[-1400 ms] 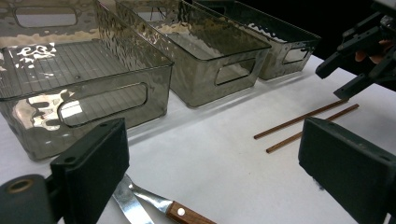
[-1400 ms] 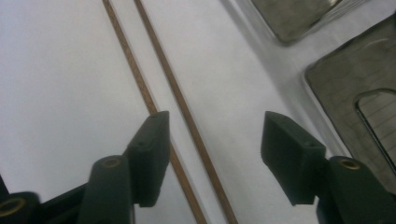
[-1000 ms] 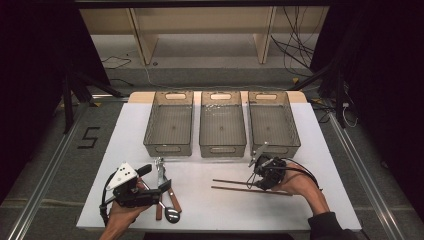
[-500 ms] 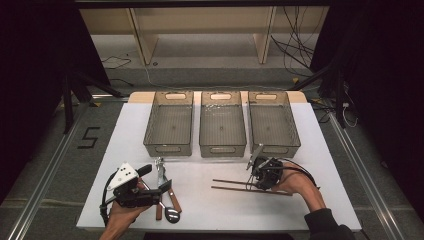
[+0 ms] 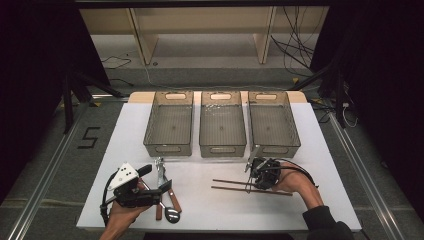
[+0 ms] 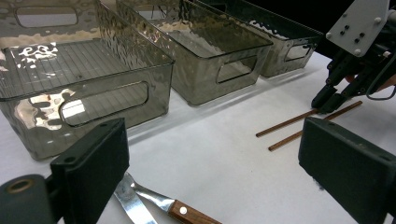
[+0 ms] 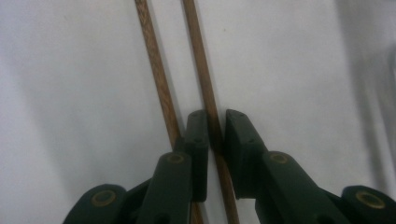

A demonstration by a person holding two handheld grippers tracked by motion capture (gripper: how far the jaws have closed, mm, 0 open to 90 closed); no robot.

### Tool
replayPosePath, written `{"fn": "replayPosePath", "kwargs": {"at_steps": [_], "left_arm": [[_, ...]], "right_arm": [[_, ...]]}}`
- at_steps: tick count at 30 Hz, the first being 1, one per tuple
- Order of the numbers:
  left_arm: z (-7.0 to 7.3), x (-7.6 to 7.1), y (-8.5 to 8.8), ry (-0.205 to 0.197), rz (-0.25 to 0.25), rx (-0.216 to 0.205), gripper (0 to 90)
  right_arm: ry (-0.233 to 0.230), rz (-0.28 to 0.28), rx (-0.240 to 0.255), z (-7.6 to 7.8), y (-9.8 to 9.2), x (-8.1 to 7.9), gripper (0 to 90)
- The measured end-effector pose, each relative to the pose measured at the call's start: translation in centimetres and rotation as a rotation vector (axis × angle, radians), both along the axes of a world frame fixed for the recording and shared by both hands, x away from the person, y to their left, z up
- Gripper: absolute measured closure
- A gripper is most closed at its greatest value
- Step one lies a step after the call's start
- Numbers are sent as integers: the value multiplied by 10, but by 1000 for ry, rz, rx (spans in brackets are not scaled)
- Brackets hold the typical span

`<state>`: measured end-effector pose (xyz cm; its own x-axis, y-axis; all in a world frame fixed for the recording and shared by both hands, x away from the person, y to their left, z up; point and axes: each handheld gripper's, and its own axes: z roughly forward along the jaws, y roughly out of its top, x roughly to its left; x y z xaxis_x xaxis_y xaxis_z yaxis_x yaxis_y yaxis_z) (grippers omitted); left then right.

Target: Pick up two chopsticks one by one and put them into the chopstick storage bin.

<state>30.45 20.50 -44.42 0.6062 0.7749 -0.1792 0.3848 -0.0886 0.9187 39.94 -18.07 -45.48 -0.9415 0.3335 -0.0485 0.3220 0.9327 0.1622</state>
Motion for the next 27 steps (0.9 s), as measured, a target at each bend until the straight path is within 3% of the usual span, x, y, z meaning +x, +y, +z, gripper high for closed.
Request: {"fn": "replayPosePath", "kwargs": {"at_steps": [5, 17, 27], "left_arm": [[0, 0, 0, 0, -4, 7, 78], [0, 0, 0, 0, -2, 3, 78], [0, 0, 0, 0, -2, 4, 78]], "right_arm": [[2, 30, -3, 0, 0, 1, 810], [26, 108, -89, 1, 13, 4, 847], [11, 132, -87, 2, 14, 3, 856]]}}
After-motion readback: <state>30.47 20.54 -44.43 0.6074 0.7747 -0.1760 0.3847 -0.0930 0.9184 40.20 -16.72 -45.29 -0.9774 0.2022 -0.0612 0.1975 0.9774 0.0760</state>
